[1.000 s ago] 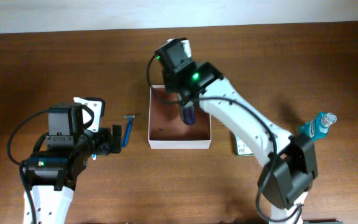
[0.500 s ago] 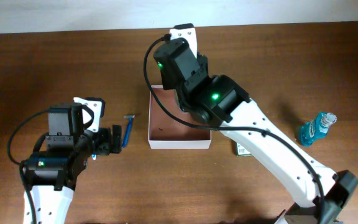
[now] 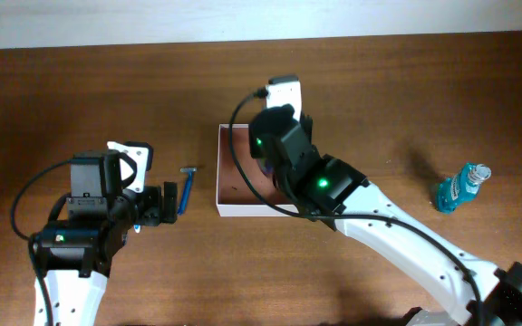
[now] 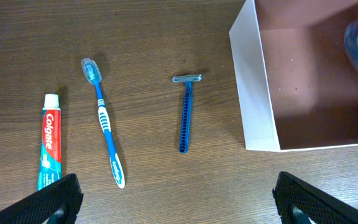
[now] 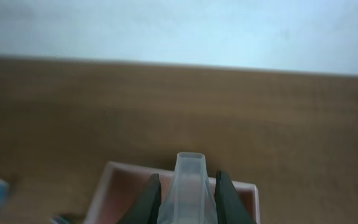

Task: Pack container
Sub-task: 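Lower the bottle into the box's back corner and open right gripper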

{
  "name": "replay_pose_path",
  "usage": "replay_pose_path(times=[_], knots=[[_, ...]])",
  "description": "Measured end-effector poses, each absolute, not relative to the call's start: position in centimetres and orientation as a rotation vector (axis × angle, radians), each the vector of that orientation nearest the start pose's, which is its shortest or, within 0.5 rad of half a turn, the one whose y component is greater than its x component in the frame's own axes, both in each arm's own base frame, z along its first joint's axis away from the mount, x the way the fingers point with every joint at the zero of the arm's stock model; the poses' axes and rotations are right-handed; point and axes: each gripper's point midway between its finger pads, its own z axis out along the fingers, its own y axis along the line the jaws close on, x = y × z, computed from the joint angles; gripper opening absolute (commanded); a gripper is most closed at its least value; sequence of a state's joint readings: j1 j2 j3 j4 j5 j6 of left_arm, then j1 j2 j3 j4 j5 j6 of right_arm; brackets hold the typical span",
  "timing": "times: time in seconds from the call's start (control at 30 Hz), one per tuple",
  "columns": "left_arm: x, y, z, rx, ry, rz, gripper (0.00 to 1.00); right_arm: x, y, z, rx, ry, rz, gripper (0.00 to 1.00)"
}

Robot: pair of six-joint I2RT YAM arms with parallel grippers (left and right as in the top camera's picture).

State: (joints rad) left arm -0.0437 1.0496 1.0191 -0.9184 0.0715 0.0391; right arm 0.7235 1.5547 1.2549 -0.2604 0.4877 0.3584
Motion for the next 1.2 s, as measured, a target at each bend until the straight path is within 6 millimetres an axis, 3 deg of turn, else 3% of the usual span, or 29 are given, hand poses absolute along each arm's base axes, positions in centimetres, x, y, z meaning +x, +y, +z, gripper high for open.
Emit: replay_pose_path(times=[0.07,0.33,0.53,0.83,0.87,0.9,0.97,1.0,1.03,1.2], knots=[[27.7,-2.4,19.5,0.133,2.516,-0.092,0.99,40.1,23.2,22.4,-0.084,2.096,0.117,0.04],[27.7,-2.4,19.5,0.134,2.516,-0.092,0.99,43.0,19.9,19.8,-0.016,2.153,0.105,0.04],[27.7,-2.4,19.5,0.133,2.516,-0.092,0.99,44.4,21.3,16.1,-0.045,2.2,0.136,0.04],[27.7,-2.4,19.5,0.134,2.517,-0.092,0.99,45.7,21.4,15.4,-0.028,2.172,0.144,0.04],[27.7,-2.4,19.5,0.133,2.517,-0.092,0.99,45.7,21.2,14.9,-0.027,2.186,0.133,0.07],[27.7,-2.4,19.5,0.134,2.517,-0.092,0.99,45.8,21.1,14.8,-0.025,2.189,0.129,0.16],[27.7,-2.4,19.5,0.133,2.516,-0.092,0.99,45.8,21.0,14.8,-0.022,2.19,0.127,0.17],[27.7,-2.4,19.5,0.133,2.517,-0.092,0.99,45.8,20.9,14.8,-0.022,2.19,0.127,0.22],[27.7,-2.4,19.5,0.133,2.517,-0.092,0.99,45.8,20.9,14.7,-0.022,2.19,0.126,0.33],[27.7,-2.4,19.5,0.133,2.517,-0.092,0.99,45.8,20.9,14.5,-0.031,2.197,0.12,0.5]])
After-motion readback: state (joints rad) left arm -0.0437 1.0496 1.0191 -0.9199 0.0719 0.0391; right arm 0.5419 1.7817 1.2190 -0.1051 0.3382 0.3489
